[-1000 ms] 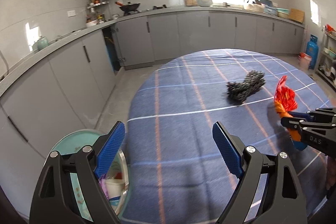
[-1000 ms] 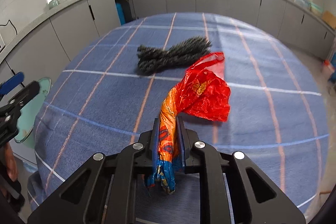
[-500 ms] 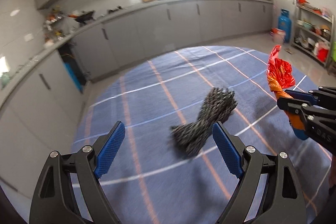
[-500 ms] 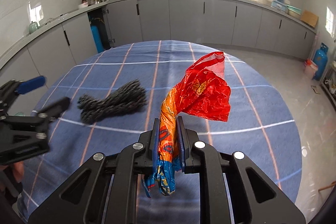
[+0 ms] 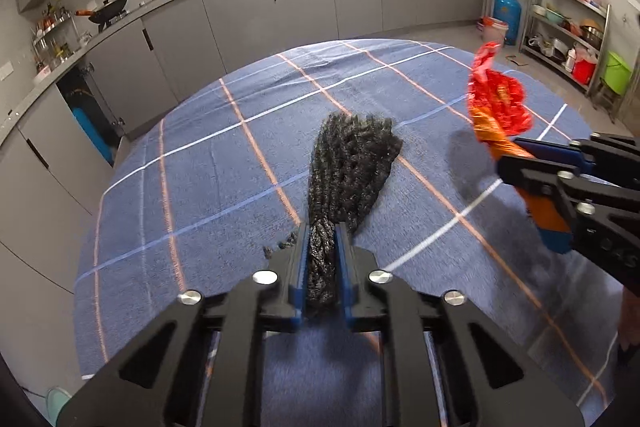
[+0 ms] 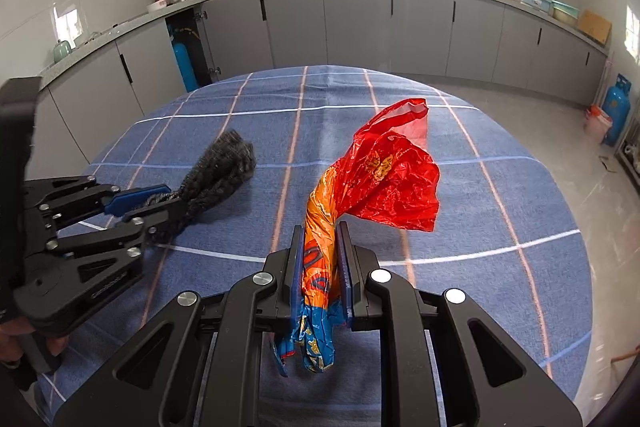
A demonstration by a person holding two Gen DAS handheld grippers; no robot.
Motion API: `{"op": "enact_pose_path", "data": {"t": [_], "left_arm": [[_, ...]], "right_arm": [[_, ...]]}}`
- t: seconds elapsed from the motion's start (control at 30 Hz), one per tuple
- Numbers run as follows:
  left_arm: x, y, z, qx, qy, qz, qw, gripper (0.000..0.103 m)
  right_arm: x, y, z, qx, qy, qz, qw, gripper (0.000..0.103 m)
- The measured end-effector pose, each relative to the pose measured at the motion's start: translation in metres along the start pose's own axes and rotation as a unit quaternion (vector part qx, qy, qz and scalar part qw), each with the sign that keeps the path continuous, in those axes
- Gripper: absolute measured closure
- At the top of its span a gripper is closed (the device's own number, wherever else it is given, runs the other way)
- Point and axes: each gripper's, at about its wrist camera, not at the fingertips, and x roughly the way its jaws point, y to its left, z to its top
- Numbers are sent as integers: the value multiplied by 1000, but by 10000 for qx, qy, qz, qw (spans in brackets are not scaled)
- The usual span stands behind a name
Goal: Collect trash
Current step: 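Carry the black scrubber and red bag over the teal bin with both tools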
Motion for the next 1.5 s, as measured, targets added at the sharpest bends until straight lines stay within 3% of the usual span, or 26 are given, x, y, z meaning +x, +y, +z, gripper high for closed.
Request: {"op": "enact_pose_path", "data": {"t": [0.3, 0.7, 1.5], "left_arm": [[-50, 24, -25, -346, -316, 353, 9983, 90], [-123, 58, -76, -946, -695, 835, 9896, 90], [-202, 119, -165, -1983, -914, 1709, 9608, 90]], "right_arm": [[-11, 34, 0, -205, -161, 481, 9985, 87], [-21, 102, -8, -679, -353, 1054, 9915, 87], [-46, 215, -32, -1597, -621, 1838, 9679, 87]]}}
